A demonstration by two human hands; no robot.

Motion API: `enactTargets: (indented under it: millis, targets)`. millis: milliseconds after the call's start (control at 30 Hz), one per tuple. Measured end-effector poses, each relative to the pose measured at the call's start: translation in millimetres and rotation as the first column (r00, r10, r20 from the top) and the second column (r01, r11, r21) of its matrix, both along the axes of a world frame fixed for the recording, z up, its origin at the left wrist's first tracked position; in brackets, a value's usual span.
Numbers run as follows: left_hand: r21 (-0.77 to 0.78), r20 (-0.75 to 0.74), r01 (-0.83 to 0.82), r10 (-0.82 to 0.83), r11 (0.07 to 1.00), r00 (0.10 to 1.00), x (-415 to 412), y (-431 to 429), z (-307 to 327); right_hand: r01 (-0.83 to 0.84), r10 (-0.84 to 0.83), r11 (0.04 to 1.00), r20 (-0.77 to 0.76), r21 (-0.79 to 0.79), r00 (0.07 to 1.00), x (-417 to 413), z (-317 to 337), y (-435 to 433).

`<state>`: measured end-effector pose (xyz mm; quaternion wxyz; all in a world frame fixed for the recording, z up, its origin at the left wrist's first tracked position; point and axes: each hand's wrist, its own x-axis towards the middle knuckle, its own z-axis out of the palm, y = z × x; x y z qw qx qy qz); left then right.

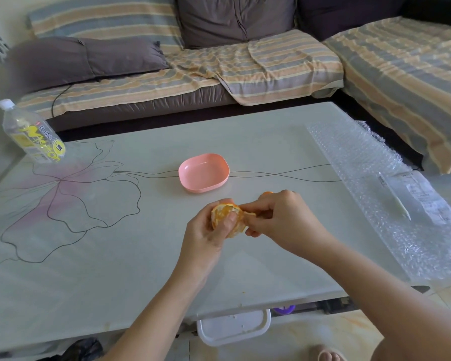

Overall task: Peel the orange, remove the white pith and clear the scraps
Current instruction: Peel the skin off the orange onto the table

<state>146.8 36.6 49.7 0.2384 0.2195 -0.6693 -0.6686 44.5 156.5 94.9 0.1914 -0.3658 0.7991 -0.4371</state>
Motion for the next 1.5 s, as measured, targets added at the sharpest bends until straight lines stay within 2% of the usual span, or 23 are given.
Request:
enactTargets:
  millis: [100, 167, 300, 367, 400, 467, 533, 600, 700, 767, 800, 900, 967, 1033, 1133, 1200, 1300, 1400, 1500]
  targets:
    - [0.006, -0.002, -0.025, 0.025, 1.000, 1.000, -3, 5, 2, 0.066, -0.067, 0.998, -0.053, -0.022, 0.996, 3, 2, -2]
    - [0.012, -0.009, -0.041, 0.041, 0.999, 0.999, -4, 10, 4, 0.096, -0.097, 0.995, -0.031, -0.041, 0.995, 4, 3, -3]
    - [0.071, -0.062, -0.069, 0.074, 0.995, 0.995, -4, 13, 7, 0.133, -0.110, 0.988, 0.268, -0.072, 0.957, -4, 4, -3]
    - [0.185, -0.083, -0.050, 0.067, 0.981, 0.994, -6, 13, 14, 0.128, -0.040, 0.978, 0.455, -0.163, 0.890, -8, 3, -3]
    - [0.289, -0.094, -0.034, 0.064, 0.957, 0.994, -7, 13, 18, 0.143, 0.000, 0.966, 0.549, -0.217, 0.836, -9, 2, -3]
    - [0.539, -0.110, -0.017, 0.090, 0.842, 0.990, -10, 13, 24, 0.207, 0.040, 0.937, 0.676, -0.280, 0.736, -14, -1, -4]
    - [0.699, -0.097, -0.032, 0.139, 0.715, 0.986, -11, 11, 27, 0.253, 0.016, 0.926, 0.696, -0.281, 0.718, -24, -5, -5]
    - [0.793, -0.086, -0.031, 0.163, 0.608, 0.983, -10, 8, 28, 0.251, -0.102, 0.949, 0.569, -0.190, 0.816, -37, -8, -4]
    - [0.861, -0.053, -0.030, 0.148, 0.507, 0.988, -7, 6, 28, 0.277, -0.289, 0.957, 0.205, 0.088, 0.935, -52, -19, -5]
    - [0.878, -0.035, -0.041, 0.149, 0.477, 0.988, -6, 6, 26, 0.274, -0.274, 0.936, -0.034, 0.221, 0.961, -56, -26, -7]
    - [0.880, -0.028, -0.047, 0.151, 0.472, 0.988, -5, 5, 24, 0.258, -0.243, 0.936, -0.091, 0.240, 0.966, -55, -27, -8]
    - [0.881, -0.015, -0.065, 0.165, 0.469, 0.986, -6, 4, 24, 0.102, -0.093, 0.979, -0.059, 0.174, 0.994, -39, -22, -11]
    - [0.849, -0.011, -0.069, 0.148, 0.525, 0.989, -7, 4, 22, -0.013, 0.021, 0.996, -0.089, 0.090, 0.996, -25, -20, -13]
    - [0.781, -0.021, -0.038, 0.087, 0.624, 0.996, -7, 5, 18, -0.089, 0.093, 0.996, -0.170, 0.031, 0.981, -13, -21, -14]
    - [0.588, -0.021, 0.030, -0.022, 0.809, 1.000, -5, 4, 15, -0.145, 0.136, 0.989, -0.257, -0.015, 0.957, -11, -19, -13]
    - [0.449, -0.018, 0.093, -0.094, 0.889, 0.995, -2, 0, 14, -0.166, 0.148, 0.985, -0.289, -0.039, 0.946, -14, -16, -11]
    - [0.266, -0.006, 0.135, -0.138, 0.954, 0.990, 2, -7, 14, -0.192, 0.162, 0.980, -0.351, -0.052, 0.922, -15, -14, -7]
    - [0.197, -0.022, 0.101, -0.099, 0.975, 0.995, 3, -5, 13, -0.158, 0.123, 0.986, -0.444, -0.043, 0.887, -9, -15, -6]
    - [0.139, -0.041, 0.057, -0.052, 0.989, 0.998, 0, 0, 13, -0.047, 0.019, 0.998, -0.538, -0.039, 0.843, 2, -17, -8]
